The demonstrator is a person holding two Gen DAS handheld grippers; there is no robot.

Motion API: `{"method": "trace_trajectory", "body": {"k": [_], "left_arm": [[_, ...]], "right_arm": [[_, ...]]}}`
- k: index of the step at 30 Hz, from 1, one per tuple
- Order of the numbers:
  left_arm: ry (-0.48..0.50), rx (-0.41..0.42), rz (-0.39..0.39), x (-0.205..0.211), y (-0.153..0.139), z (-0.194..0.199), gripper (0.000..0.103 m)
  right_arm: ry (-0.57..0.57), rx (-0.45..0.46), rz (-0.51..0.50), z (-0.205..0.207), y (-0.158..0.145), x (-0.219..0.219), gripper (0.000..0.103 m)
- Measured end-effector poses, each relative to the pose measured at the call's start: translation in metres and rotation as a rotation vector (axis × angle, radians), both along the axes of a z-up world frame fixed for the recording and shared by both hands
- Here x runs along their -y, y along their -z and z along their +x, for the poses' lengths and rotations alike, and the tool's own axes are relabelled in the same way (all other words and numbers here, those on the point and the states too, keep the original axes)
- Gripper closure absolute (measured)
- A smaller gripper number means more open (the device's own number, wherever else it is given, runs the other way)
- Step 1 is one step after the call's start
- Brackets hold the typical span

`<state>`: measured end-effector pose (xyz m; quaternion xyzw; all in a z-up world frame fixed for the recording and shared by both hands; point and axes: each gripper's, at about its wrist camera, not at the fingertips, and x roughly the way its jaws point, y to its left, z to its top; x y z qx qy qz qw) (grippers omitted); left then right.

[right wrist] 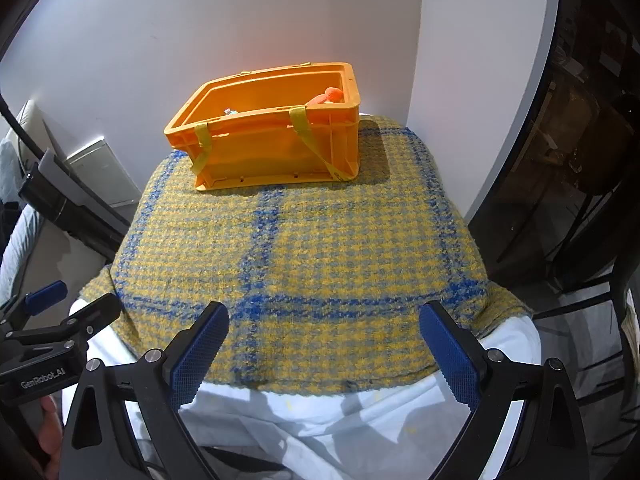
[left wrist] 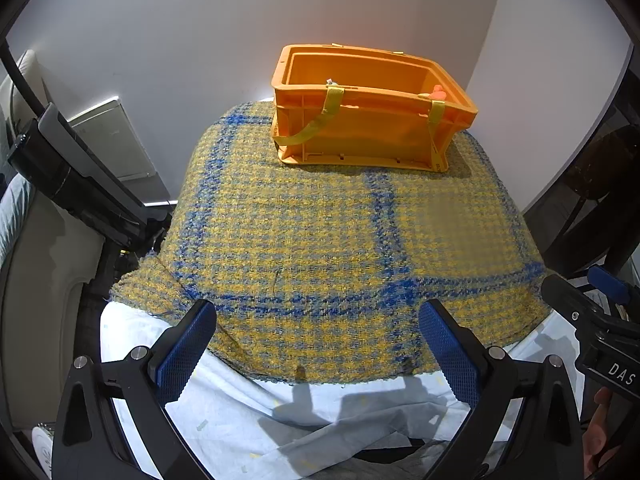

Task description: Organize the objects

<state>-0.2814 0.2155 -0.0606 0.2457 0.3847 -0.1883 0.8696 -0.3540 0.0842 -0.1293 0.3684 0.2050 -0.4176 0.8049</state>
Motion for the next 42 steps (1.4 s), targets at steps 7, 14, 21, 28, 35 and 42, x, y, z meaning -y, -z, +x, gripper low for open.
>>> {"method": "trace_trajectory", "body": {"k": [7,14,21,28,35,42], "left_arm": [[0.001,-0.001,0.003,0.0001,0.0004,0.0013,0.0],[-0.001,-0.002,0.006,-0.0007,0.0011,0.0034,0.0],[0.003,-0.001,0.007,-0.0014,0.0012,0.0044,0.0],[0.006,0.0,0.008,-0.0013,0.0016,0.0038,0.0],[0.01,-0.001,0.008,-0.0011,0.0018,0.0043,0.0],[0.013,0.002,0.008,-0.0005,0.002,0.0047,0.0]], "right_arm": [[0.001,-0.003,0.001,0.0016,0.0005,0.0005,0.007],[0.001,-0.001,0.004,0.0023,0.0012,0.0006,0.007],[0.002,0.001,0.006,0.0031,0.0011,0.0009,0.007],[0.001,0.004,0.007,0.0031,0.0014,0.0012,0.007],[0.0,0.007,0.011,0.0033,0.0031,0.0013,0.007],[0.001,0.009,0.012,0.0033,0.0031,0.0014,0.007]]}}
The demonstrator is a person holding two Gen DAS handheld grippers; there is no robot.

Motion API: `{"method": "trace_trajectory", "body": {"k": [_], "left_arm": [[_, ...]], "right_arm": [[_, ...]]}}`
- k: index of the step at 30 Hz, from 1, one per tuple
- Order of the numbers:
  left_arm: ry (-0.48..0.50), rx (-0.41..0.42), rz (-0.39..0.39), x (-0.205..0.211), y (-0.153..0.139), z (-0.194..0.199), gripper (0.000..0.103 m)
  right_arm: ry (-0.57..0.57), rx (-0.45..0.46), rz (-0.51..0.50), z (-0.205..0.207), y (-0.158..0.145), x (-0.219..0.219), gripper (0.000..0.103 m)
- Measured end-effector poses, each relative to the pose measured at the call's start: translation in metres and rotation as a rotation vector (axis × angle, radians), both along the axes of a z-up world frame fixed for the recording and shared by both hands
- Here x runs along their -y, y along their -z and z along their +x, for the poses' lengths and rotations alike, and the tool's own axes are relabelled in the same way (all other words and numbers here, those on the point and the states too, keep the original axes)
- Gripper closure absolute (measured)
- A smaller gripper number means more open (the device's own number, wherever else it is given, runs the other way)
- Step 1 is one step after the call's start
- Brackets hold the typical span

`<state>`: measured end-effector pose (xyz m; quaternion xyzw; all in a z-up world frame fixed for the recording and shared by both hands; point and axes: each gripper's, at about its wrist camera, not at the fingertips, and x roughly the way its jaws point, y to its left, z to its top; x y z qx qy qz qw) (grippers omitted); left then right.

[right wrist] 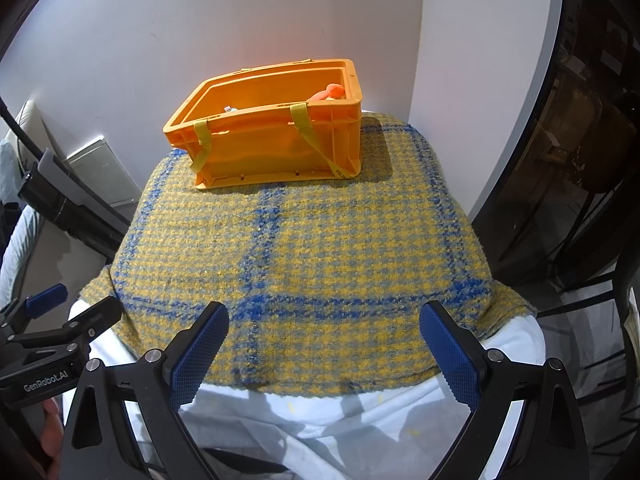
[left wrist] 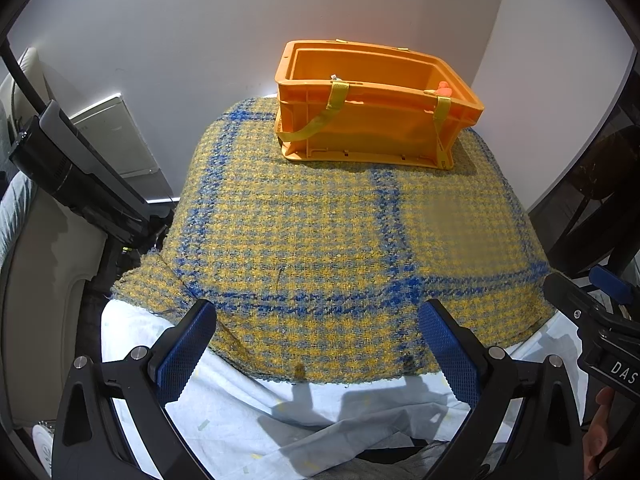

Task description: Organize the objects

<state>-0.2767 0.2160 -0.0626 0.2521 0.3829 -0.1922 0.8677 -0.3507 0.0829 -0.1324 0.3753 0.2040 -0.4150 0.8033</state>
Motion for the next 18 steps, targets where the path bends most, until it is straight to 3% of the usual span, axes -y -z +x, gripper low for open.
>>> {"method": "trace_trajectory", "body": {"k": [18], "left_arm": [[0.007,0.006,0.007,-0.0012,-0.0006,0.0007,0.0]], "right_arm": [[-0.001,0.006,-0.002,0.0013,-0.0011,0.001,0.007]]}}
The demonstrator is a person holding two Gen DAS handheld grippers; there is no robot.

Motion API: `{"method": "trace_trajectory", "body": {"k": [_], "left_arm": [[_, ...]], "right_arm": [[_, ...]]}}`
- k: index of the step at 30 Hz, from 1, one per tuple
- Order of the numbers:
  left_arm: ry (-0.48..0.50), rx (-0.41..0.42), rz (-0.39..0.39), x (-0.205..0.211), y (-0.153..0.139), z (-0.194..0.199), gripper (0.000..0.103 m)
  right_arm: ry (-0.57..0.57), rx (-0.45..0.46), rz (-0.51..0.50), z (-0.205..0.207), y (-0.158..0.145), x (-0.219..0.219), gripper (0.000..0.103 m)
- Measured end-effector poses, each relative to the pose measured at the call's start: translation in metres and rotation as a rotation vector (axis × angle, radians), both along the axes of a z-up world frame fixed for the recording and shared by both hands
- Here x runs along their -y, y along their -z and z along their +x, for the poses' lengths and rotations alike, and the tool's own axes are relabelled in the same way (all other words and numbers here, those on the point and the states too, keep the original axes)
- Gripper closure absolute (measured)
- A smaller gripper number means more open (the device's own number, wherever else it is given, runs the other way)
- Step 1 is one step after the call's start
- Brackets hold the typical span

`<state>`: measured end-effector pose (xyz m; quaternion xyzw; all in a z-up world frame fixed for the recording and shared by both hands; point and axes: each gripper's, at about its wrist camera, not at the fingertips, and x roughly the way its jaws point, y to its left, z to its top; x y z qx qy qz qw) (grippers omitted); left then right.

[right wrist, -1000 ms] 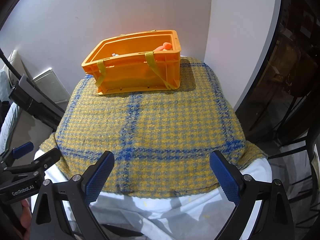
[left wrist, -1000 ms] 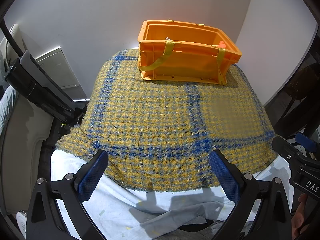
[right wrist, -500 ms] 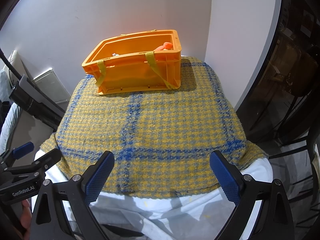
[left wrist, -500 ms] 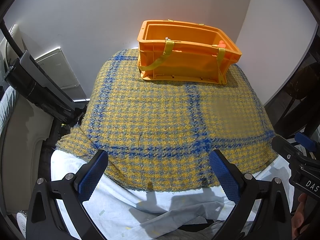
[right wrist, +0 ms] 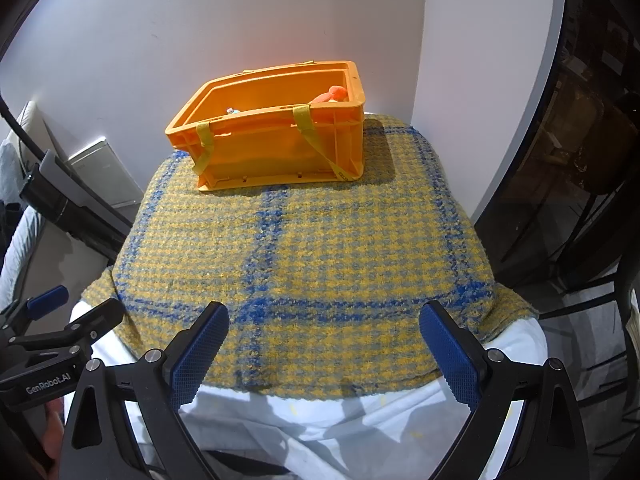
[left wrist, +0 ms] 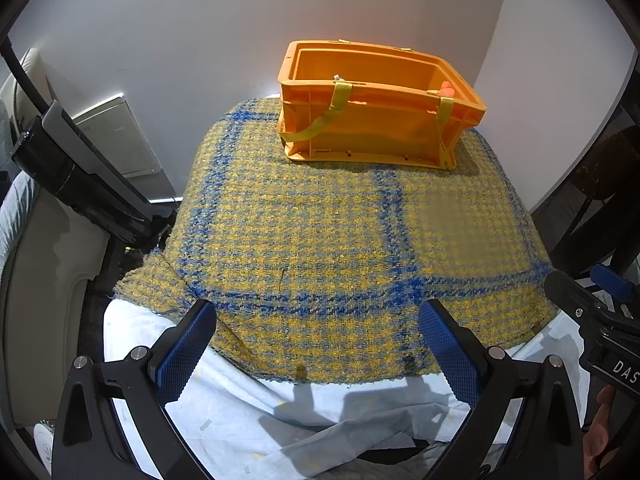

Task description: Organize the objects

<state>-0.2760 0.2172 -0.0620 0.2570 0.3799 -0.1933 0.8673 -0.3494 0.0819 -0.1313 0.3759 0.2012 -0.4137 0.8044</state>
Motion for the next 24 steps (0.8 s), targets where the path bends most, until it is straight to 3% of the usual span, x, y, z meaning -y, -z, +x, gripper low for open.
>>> {"method": "trace_trajectory", "body": {"k": [24], "left_arm": [[0.024,-0.006,0.007,0.0009,-0.0006,0.0004,0.0]], "right_arm": [[0.001,0.008,0.002,0.0009,-0.0003,0.0006,0.007]]}}
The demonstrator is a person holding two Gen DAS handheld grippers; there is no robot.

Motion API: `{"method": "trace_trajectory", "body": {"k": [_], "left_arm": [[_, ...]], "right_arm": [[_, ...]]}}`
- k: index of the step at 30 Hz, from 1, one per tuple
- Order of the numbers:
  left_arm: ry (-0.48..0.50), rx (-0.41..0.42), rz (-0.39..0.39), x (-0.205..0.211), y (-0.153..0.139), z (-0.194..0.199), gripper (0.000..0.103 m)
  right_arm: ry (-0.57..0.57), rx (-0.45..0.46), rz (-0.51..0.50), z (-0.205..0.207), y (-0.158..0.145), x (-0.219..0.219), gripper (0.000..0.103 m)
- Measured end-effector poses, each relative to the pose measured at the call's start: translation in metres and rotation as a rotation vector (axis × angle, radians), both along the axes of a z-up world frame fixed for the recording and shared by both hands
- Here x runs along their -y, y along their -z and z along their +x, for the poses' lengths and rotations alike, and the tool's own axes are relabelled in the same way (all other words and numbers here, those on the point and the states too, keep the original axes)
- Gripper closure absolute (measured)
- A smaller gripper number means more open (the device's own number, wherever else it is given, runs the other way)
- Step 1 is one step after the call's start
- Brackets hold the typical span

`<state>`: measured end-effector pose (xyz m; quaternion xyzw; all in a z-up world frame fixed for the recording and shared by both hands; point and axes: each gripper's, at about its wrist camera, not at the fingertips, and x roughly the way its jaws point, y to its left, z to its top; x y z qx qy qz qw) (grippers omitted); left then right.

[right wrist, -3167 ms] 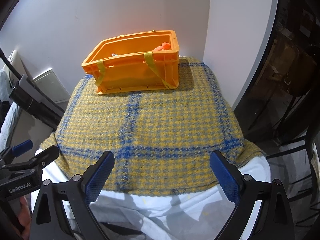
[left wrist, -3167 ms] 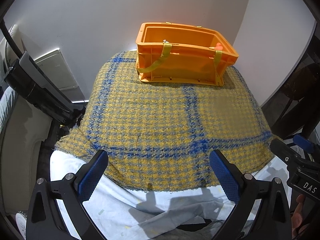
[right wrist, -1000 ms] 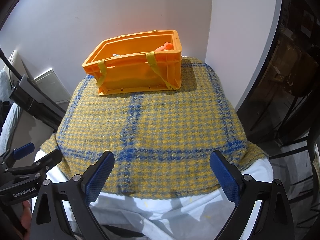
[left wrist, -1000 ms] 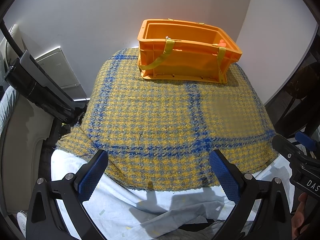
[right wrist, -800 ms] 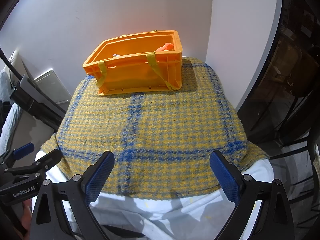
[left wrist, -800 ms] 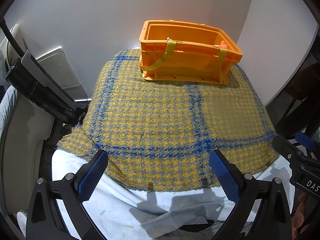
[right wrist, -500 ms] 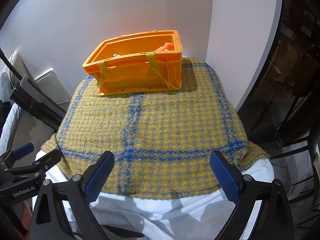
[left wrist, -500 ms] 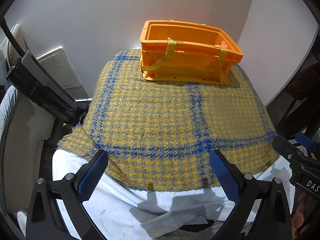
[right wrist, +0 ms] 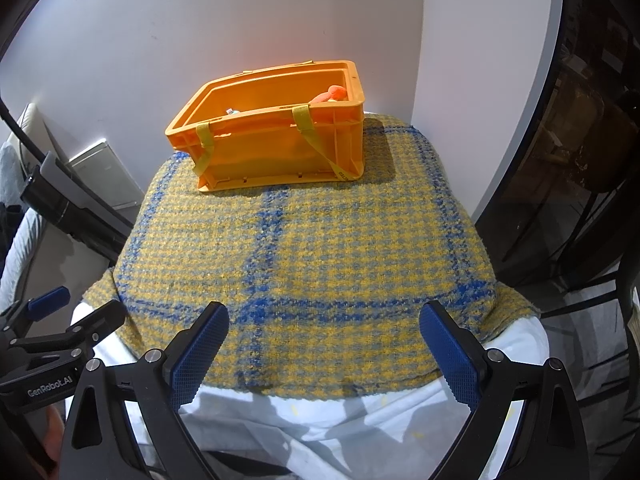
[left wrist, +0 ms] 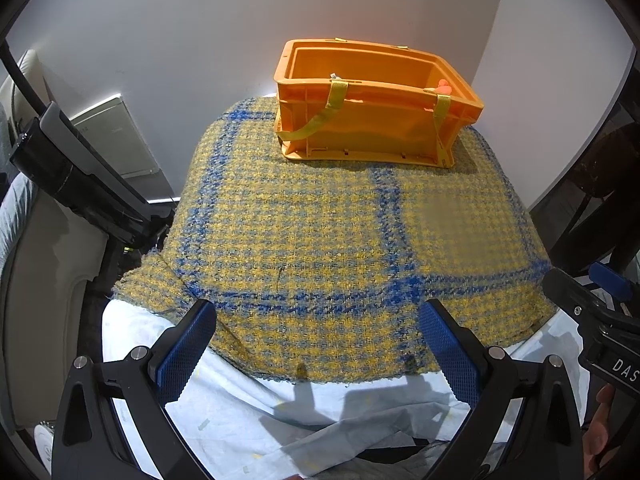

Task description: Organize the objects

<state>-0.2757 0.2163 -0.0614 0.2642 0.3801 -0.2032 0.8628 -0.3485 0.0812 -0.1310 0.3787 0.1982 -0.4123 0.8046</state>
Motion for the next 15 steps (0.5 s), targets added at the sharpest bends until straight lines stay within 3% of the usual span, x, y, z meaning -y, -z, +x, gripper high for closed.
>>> {"method": "trace_trajectory", "body": {"k": [15], "left_arm": [[0.05,0.032,-0.012,0.0028,-0.0057,-0.0055,0.0]], "right_arm": [[0.007,0.008,-0.001,-0.0025,0.0036,0.0011,0.007]]}}
